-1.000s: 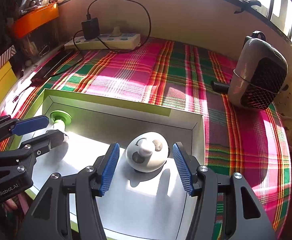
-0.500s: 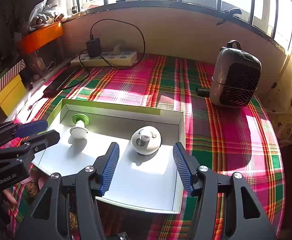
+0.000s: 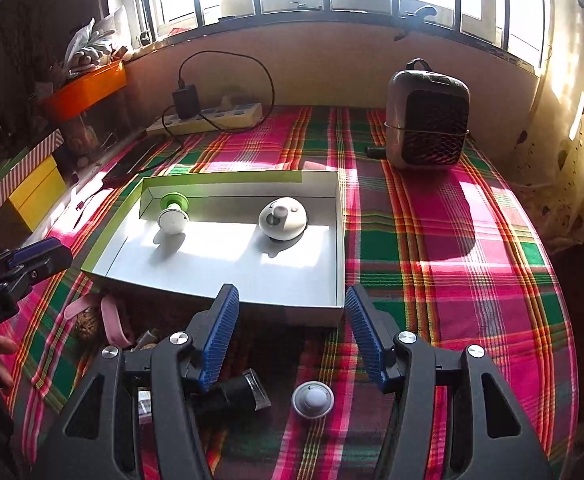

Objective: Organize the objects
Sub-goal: 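Open the right gripper to release the dome and withdraw, then move the right gripper to the black cylinder while the left approaches a pink clip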

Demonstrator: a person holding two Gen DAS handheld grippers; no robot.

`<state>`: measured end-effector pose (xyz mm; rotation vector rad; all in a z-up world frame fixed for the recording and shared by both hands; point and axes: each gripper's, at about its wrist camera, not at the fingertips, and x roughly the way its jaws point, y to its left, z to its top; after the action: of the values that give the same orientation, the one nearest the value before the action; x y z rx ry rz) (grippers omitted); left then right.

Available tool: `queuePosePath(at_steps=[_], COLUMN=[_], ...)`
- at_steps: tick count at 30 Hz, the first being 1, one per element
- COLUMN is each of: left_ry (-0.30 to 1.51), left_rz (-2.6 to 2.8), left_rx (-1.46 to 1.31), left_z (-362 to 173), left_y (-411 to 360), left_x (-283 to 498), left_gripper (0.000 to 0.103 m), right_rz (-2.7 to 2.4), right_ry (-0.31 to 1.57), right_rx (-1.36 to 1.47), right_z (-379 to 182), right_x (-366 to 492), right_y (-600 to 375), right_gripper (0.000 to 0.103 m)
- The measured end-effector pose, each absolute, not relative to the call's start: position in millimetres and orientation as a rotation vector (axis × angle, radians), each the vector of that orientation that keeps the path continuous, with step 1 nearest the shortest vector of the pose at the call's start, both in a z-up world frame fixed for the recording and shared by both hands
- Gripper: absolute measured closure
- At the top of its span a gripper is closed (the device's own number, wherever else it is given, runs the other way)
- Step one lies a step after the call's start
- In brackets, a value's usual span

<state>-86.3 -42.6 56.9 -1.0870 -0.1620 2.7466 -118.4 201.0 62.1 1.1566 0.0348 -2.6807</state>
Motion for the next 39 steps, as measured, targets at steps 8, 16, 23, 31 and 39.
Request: queuePosePath(at_steps=[8,16,23,31,39], left_ry=[-0.232,-0.196,-0.210,-0.209,-0.203], left_rz=[2.740,2.720,2.712,2.700,2.678], left_rx=[-1.123,-1.170,-1.184,-1.212,-1.217], left_z=[35,17,11,4,1], left_y=[-62,-65,-67,-66,-63], left_x=[-58,-47,-48,-54,-58], left_gripper=[0.063,0.063,0.063,0.063,0.063], right_rz=[-2.682,-2.664,-2.650,-2.600,-2.574], right_ry=[0.002,-0.003,0.003,0.011,0.006], right_rx=[1.153,1.147,1.175,1.206,1.208], right_z=[52,40,30,20,21], right_x=[-87,-66,-57,-53,-57], right_y=[210,216,218,202,182], right_gripper=[0.046,0.046,0.046,0.046,0.046])
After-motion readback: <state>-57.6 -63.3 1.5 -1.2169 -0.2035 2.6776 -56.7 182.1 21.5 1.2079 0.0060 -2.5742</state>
